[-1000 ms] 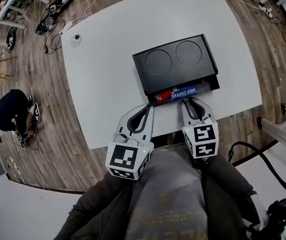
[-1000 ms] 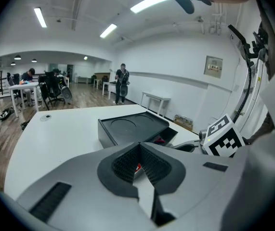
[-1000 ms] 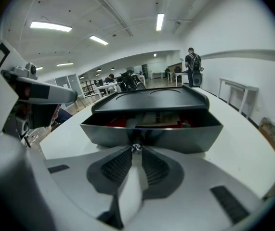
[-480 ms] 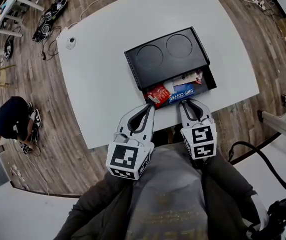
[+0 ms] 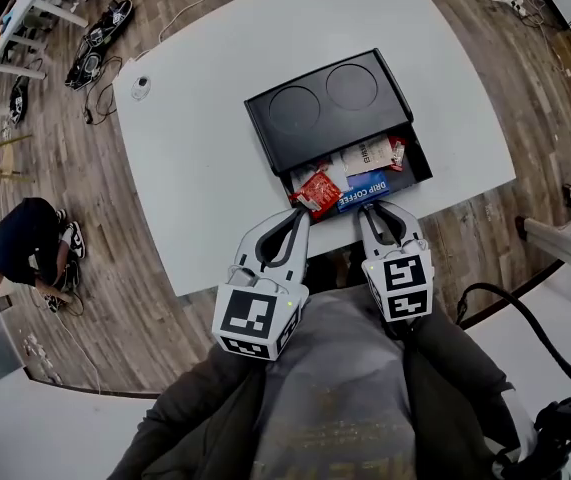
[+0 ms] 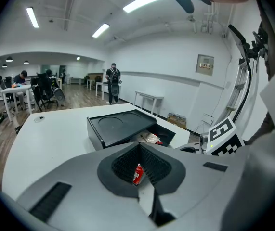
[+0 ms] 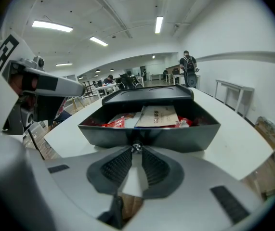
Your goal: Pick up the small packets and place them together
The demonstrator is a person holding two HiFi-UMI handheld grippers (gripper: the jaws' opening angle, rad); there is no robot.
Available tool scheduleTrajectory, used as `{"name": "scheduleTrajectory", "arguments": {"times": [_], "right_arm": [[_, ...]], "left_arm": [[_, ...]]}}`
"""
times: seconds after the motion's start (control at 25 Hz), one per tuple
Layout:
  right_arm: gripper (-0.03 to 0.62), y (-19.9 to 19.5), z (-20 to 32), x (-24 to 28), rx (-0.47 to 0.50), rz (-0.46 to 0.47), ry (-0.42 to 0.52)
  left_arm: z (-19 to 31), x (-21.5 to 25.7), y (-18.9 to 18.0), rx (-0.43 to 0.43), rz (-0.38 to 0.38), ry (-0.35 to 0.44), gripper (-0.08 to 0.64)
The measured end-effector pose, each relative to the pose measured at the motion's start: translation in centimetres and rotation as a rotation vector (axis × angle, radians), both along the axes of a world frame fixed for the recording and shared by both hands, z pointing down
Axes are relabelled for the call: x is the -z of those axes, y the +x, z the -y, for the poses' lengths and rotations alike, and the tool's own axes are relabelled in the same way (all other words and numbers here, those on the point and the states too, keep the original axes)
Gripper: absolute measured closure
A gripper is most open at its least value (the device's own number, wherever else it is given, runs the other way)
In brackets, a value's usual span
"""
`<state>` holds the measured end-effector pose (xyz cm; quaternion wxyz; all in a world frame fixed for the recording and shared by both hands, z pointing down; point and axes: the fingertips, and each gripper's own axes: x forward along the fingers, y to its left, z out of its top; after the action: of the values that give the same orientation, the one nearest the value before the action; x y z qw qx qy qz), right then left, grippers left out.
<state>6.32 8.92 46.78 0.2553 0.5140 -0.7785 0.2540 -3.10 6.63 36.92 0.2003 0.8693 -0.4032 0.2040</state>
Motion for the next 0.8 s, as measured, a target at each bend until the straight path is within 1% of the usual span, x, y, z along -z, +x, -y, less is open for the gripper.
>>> {"name": "scheduleTrajectory", "arguments": {"times": [0.32,0.56,0.8], "right_arm": [[0.522,0.08,-0.62,-0.40,-0.005,0.000,-0.017],[0.522,0.04,-0.80,0.06,-0.009,-0.004,0.016],[0.522,0.08,-0.77,-0.52,-0.020,0.004,0.013]], "left_arm": [[0.55,-0.14,0.50,-0.030,0.000,-0.008,0.557],[0.24,-0.27,0.84,-0.050,0.002,-0.014,0.557],[0.18,-0.13,0.65,-0.055,0.002,-0.008,0.557]]}}
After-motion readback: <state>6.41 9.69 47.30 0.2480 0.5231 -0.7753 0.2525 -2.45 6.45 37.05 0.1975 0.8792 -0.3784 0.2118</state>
